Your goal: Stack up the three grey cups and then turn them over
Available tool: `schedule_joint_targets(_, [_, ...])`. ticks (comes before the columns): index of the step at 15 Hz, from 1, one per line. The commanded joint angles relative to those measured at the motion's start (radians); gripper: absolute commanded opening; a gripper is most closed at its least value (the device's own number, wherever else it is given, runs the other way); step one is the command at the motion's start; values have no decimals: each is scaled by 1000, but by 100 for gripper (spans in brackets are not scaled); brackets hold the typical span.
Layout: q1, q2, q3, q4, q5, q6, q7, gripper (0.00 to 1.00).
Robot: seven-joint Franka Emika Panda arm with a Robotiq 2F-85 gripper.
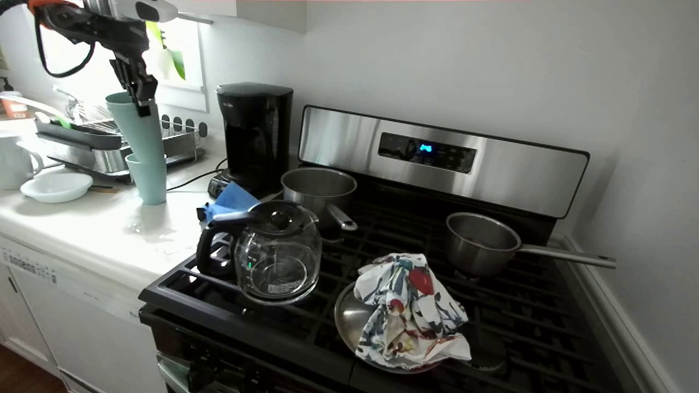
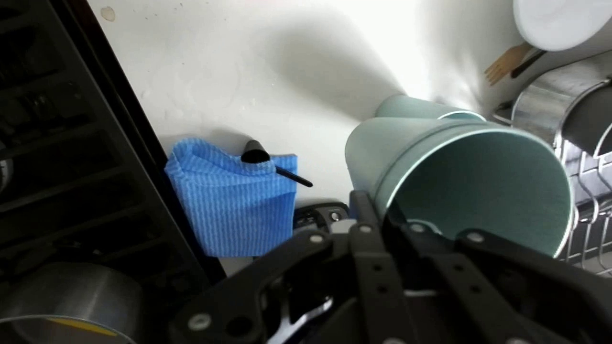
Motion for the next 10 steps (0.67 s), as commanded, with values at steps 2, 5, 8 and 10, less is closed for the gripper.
schedule_joint_targets(2, [48, 9, 28, 39, 62, 44, -24, 2])
schedule_joint_targets(5, [73, 50, 37, 56, 85, 83, -42, 2])
schedule_joint_targets(8, [86, 92, 40, 62, 99, 117, -66, 2])
schedule_joint_targets(10, [86, 120, 41, 67, 91, 123, -74, 2])
